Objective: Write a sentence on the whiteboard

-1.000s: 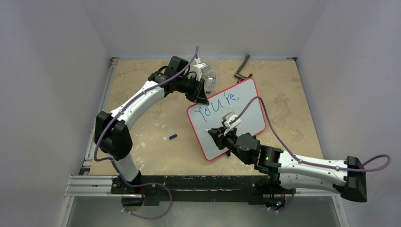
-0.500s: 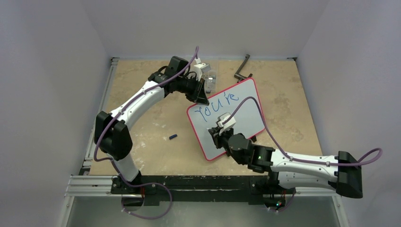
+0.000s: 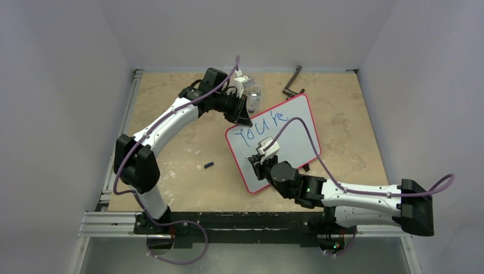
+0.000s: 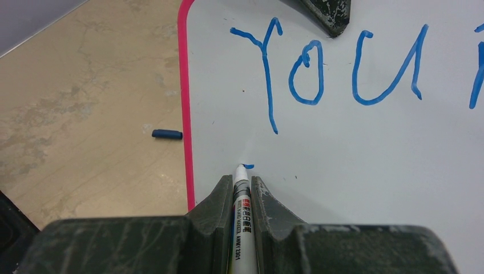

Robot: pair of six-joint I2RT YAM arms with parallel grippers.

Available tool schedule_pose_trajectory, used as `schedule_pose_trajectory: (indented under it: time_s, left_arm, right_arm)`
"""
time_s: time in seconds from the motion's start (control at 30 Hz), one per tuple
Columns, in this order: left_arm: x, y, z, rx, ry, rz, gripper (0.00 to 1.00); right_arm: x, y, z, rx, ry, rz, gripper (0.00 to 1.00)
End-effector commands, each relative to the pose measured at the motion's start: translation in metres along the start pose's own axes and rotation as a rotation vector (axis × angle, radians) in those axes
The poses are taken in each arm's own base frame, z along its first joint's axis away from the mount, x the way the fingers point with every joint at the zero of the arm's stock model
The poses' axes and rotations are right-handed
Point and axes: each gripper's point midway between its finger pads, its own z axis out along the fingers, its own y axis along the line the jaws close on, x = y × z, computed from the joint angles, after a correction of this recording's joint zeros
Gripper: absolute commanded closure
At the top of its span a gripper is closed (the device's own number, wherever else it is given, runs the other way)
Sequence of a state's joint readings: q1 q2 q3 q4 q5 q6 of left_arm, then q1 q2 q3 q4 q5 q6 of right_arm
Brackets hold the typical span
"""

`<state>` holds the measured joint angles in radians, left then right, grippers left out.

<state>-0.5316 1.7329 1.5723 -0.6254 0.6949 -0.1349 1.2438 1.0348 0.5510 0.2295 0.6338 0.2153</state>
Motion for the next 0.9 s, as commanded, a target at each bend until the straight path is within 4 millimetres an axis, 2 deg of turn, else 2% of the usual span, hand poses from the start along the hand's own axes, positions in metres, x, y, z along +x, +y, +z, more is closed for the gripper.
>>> schedule_pose_trajectory:
  time_s: [0.0,0.27,0.67,0.77,0.87]
  left_arm:
    - [-0.015,0.009,-0.010,-0.099,-0.062,0.077,1.00]
    - [-0.015,0.009,-0.010,-0.105,-0.062,0.079,1.00]
    - [-0.016,0.010,-0.011,-0.110,-0.064,0.082,1.00]
    - [-0.016,0.010,-0.011,-0.110,-0.064,0.082,1.00]
    - [-0.015,0.010,-0.011,-0.110,-0.062,0.080,1.00]
  right_arm:
    - [-0.017,0.011,0.001,-0.040,-0.041,0.030,1.00]
    - [-0.001,0.015,-0.002,-0.073,-0.001,0.028,1.00]
    - [0.017,-0.008,-0.014,0.007,0.039,0.054,1.00]
    - [0.015,-0.016,-0.015,0.052,0.037,0.061,1.00]
    - [0.005,-0.020,-0.014,0.086,0.021,0.070,1.00]
